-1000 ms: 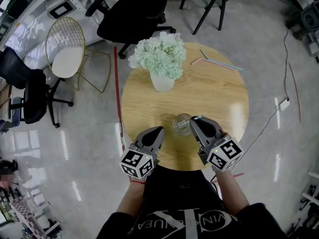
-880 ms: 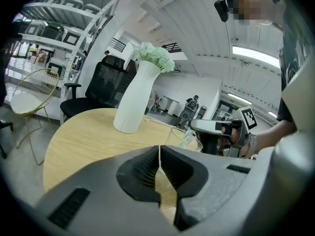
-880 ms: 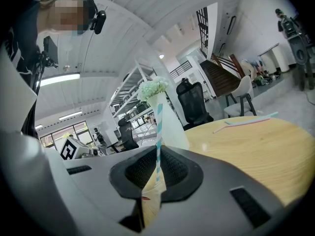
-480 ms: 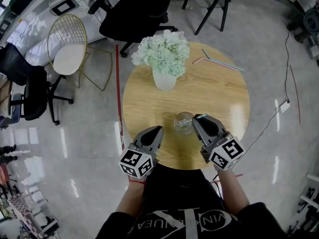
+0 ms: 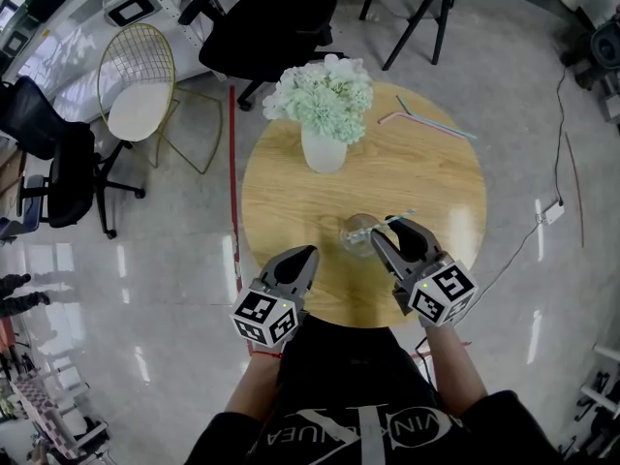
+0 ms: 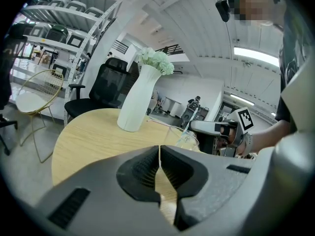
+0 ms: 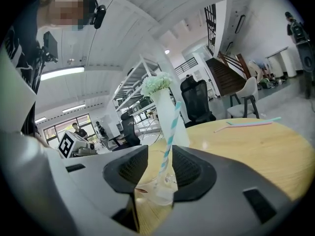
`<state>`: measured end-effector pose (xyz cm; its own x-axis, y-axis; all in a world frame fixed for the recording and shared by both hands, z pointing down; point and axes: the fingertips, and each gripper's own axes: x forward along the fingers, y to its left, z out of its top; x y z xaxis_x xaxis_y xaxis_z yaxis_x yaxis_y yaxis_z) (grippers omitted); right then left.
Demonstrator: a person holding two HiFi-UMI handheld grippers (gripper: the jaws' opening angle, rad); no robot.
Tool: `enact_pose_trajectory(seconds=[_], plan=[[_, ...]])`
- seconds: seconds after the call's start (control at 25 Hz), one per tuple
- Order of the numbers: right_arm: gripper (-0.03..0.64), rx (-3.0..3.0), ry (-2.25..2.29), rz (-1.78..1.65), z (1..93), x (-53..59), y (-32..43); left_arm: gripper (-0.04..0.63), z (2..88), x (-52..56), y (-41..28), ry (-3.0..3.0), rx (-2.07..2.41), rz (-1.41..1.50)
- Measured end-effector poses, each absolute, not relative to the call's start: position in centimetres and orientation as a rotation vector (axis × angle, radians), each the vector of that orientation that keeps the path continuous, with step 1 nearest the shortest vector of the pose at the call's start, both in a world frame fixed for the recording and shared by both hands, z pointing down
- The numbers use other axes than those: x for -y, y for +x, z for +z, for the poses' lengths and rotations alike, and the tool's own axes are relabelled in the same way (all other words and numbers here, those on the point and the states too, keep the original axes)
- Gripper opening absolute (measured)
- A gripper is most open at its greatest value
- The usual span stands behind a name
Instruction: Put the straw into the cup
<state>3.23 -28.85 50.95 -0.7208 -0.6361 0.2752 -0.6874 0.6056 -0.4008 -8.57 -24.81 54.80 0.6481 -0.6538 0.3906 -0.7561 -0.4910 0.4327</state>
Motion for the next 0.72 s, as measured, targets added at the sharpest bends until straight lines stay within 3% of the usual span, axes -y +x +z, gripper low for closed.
enact_pose_trajectory(seconds=[0.72], plan=[[0.146,2.667,1.15,0.784,51.8,26.3,5.4,0.017,54.5,22.6,-8.0,2.278,1.124,0.217]])
